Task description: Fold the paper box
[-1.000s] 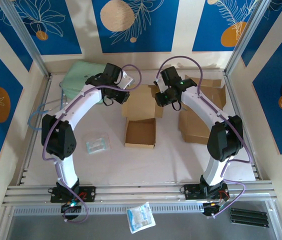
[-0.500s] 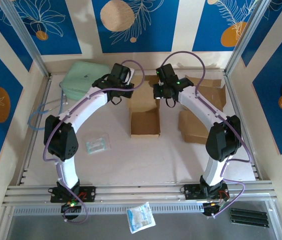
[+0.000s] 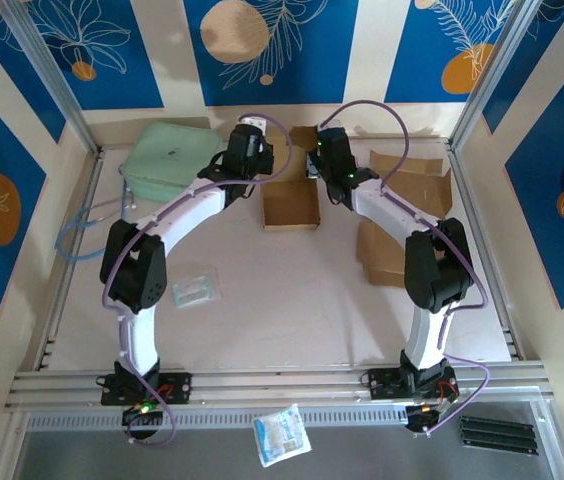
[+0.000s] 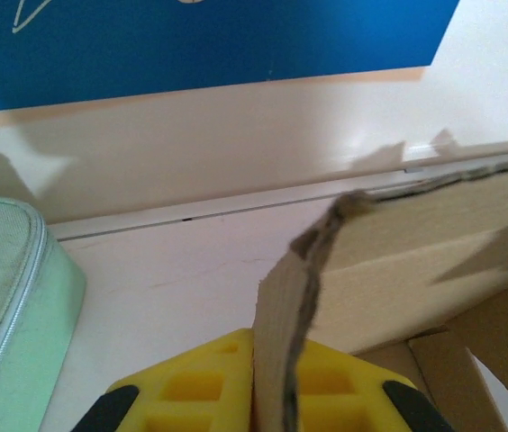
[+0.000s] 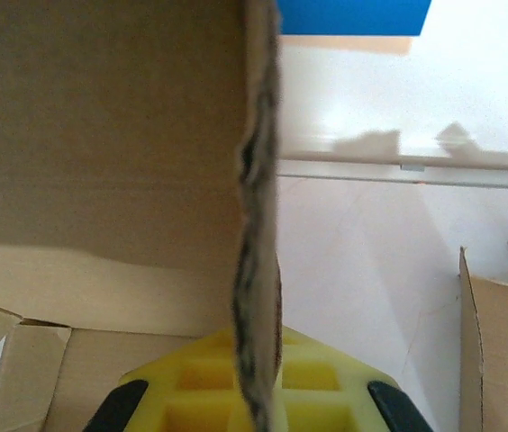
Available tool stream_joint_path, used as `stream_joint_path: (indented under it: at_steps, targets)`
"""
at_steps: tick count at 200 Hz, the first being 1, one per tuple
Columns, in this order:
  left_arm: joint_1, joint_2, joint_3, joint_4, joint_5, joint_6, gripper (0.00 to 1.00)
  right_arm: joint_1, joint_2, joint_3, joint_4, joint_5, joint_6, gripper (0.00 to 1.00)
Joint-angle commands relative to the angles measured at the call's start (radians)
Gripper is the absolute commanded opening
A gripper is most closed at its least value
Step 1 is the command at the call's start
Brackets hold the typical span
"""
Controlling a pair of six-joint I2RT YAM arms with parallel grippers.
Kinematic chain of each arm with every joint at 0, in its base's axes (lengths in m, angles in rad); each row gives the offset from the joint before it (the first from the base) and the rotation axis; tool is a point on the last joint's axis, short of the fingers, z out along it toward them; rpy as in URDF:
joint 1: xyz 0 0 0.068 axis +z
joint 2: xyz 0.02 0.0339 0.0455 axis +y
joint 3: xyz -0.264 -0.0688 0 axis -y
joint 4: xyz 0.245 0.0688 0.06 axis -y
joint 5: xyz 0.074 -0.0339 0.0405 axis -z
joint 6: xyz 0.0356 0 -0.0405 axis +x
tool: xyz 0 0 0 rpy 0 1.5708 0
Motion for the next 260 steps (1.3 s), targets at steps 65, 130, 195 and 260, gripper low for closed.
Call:
stream_joint_path:
  at_steps: [65,130,195,260]
  targets:
    - [-0.008,0.066,-0.075,0.133,0.023,-0.109,0.12,0.003,0.039,-0.158,0.315,0.048,-0.027,0.00]
    - [-0.009,0.096,-0.070,0.062,0.094,-0.283,0.15,0.012,0.043,-0.206,0.346,0.055,-0.012,0.00]
    - [-0.010,0.033,-0.216,0.123,0.106,-0.282,0.19,0.031,0.029,-0.285,0.402,0.079,-0.038,0.00]
    - [-0.010,-0.055,-0.327,0.153,0.126,-0.283,0.38,0.059,0.021,-0.380,0.485,0.119,-0.107,0.00]
